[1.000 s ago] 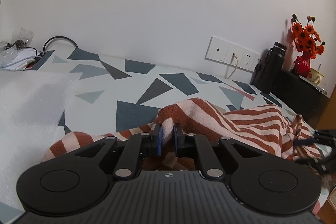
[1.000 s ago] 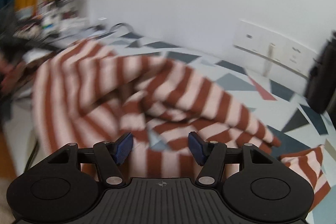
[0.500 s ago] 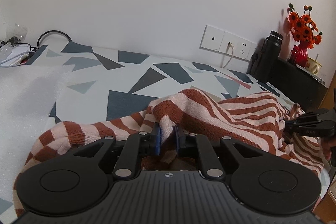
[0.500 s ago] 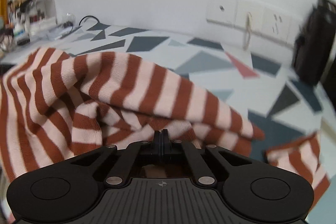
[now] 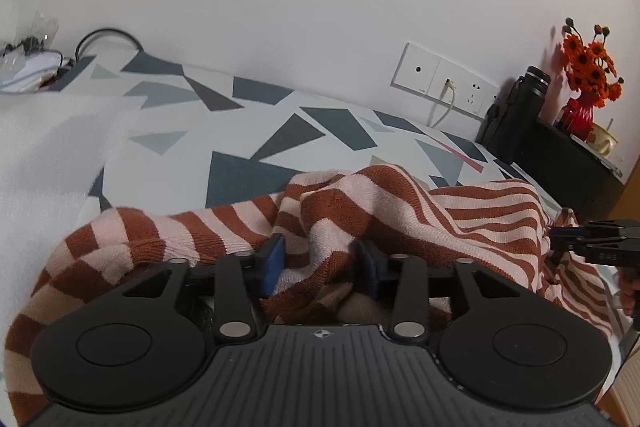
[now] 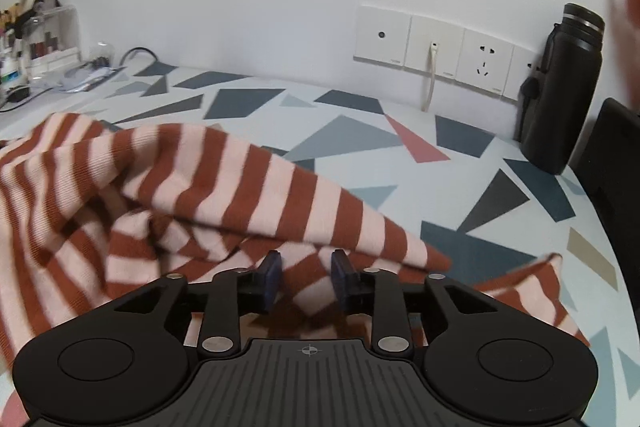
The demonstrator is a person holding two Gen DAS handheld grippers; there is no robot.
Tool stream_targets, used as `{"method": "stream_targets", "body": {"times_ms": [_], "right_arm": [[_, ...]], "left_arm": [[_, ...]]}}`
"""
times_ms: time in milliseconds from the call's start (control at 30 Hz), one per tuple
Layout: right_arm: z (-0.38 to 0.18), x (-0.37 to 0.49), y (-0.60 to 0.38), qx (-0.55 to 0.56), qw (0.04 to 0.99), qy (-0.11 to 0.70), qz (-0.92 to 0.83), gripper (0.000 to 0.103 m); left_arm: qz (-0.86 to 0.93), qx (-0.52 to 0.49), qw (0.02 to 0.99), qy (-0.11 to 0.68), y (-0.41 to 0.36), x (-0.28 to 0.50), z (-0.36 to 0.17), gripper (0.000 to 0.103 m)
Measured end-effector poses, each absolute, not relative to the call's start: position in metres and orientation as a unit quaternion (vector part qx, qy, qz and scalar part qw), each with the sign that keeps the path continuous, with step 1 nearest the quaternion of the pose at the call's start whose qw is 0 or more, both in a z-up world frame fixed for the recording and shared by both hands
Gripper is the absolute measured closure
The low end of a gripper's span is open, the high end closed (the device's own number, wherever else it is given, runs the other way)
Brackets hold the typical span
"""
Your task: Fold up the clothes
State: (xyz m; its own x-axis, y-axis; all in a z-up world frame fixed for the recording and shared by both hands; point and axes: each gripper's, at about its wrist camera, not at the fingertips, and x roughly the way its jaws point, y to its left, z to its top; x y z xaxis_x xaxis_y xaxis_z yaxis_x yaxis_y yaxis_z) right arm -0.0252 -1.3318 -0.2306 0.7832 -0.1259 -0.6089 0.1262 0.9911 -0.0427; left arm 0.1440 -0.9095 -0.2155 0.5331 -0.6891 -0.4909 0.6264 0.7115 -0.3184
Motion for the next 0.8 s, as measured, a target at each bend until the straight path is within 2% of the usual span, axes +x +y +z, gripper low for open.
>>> {"method": "stream_targets", "body": {"times_ms": [67, 133, 267, 300, 367, 500, 800], "right_arm": [[-0.234, -0.018, -1.332, 0.007, 0.944, 0.323, -0.065, 0.073], [-0.238, -0.010, -1.333, 0.013, 0.944, 0.323, -0.062, 0.064], [-0.238, -0.005, -1.319, -0.001, 0.950, 0.311, -0.040, 0.062], [-0.238, -0.004, -1.313, -0.016, 0.950, 0.311, -0.036, 0.063], [-0.238, -0.005, -1.302, -0.041, 0.950, 0.309, -0.022, 0.073], [-0.235, -0.010, -1.293, -0.067, 0.951, 0.301, -0.010, 0.097], [-0.190, -0.073, -1.324, -0.020, 0.978, 0.193, -0.075, 0.098]], "left_arm": [[-0.376, -0.052, 0.873, 0.306, -0.911, 0.144, -0.216, 0.056], [-0.375, -0.042, 0.875, 0.304, -0.914, 0.143, -0.216, 0.054], [-0.374, -0.020, 0.877, 0.301, -0.920, 0.140, -0.215, 0.048], [-0.375, -0.016, 0.877, 0.301, -0.921, 0.139, -0.215, 0.046], [-0.379, -0.013, 0.875, 0.302, -0.922, 0.139, -0.215, 0.042], [-0.381, -0.009, 0.874, 0.302, -0.924, 0.138, -0.215, 0.040], [-0.377, -0.011, 0.875, 0.303, -0.923, 0.138, -0.215, 0.040]]}}
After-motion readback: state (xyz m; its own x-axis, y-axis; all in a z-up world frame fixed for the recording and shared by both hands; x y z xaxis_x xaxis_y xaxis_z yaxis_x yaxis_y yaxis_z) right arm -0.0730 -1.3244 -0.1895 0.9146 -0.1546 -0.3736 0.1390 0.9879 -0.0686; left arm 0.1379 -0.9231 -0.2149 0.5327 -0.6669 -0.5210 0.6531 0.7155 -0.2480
